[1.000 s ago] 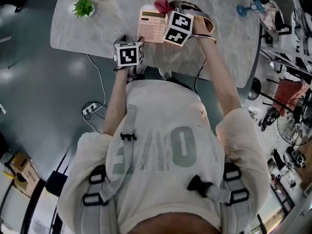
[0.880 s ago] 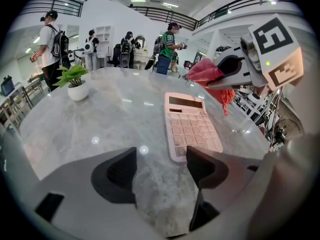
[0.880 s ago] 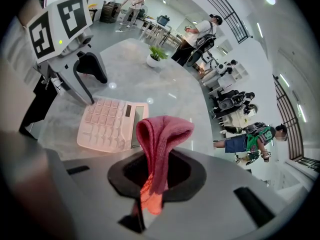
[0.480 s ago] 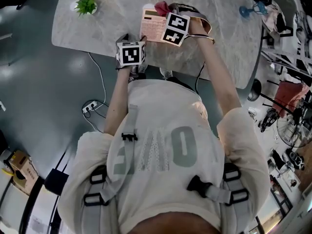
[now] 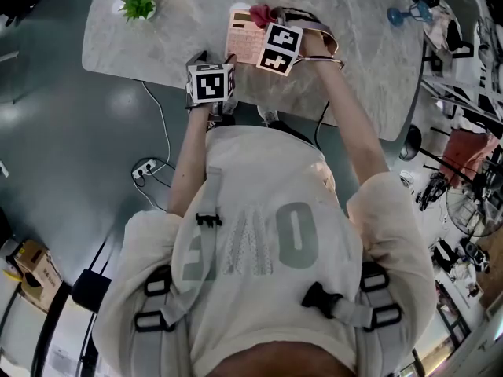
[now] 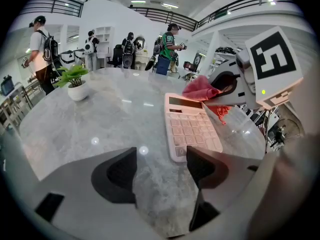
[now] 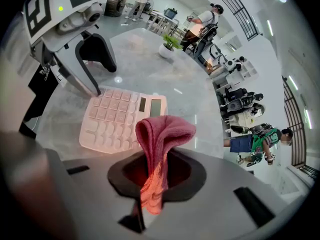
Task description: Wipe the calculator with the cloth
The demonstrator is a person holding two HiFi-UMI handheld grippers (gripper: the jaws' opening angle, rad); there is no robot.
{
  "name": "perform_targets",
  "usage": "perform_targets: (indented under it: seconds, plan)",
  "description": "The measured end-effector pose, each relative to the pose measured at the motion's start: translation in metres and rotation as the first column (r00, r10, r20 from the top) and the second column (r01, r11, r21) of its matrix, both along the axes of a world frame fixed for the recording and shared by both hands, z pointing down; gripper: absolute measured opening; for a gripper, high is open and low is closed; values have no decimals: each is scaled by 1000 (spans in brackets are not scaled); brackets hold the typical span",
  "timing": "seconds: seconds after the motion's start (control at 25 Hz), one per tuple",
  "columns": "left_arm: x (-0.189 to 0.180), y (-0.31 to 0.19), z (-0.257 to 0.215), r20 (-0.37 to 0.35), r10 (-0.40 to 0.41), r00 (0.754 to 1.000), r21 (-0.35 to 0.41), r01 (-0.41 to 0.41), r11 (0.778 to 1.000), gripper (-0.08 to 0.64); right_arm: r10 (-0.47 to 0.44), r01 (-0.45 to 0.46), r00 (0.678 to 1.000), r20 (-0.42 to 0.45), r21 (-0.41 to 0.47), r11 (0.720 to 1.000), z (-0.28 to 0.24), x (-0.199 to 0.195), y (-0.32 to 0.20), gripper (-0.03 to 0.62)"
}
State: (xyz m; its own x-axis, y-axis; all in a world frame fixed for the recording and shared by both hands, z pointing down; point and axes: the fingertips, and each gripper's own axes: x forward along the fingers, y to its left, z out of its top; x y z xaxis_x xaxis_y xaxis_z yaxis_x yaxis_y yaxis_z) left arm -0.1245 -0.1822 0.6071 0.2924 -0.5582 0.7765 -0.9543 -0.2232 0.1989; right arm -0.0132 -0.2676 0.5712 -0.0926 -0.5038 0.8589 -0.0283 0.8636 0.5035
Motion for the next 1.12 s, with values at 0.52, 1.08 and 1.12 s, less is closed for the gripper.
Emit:
perform_targets:
  seconds: [0.52,1.08,1.12]
  plan:
    - [1,-1,0,2,4,1000,1,-4,1000,305,-29,28,1000,-10,-56,998,18,-2,30,57]
    - [-1,1,1,0,-1,1000,-3,1,1000,305,-62,62,998,11,-103,993,24,-10,61,57]
    - [0,2,0,0,-2,1000,-3,2,1000,305,-70,70,998,9,-104,992,24,-10,65,57]
